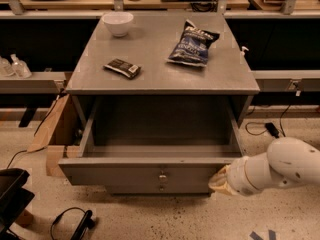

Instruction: Close top drawer

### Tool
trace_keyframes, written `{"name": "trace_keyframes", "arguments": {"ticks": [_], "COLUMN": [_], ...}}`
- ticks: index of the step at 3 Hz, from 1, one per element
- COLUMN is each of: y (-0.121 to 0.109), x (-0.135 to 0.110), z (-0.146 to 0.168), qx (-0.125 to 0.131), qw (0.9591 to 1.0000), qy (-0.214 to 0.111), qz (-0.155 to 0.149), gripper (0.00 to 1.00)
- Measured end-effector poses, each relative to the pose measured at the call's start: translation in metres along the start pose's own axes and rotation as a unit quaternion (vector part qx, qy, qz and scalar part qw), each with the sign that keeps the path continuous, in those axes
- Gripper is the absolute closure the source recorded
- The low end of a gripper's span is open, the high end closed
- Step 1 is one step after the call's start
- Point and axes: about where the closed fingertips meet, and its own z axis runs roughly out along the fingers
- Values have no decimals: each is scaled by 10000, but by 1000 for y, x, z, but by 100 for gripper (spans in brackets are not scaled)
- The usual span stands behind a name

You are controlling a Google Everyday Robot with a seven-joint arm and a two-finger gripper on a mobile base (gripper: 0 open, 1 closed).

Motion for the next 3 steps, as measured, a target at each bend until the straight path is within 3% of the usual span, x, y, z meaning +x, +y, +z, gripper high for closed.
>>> {"name": "trace_keyframes", "arguments": {"ticks": [1,2,3], "y": [-4,-36,-36], "x": [-2,-13,-13], "z": [1,18,18], "qx": [15,134,134], "qw": [10000,9999,9999], "qy": [-1,91,91], "qz": [-15,-58,-58], "gripper": [100,100,100]}}
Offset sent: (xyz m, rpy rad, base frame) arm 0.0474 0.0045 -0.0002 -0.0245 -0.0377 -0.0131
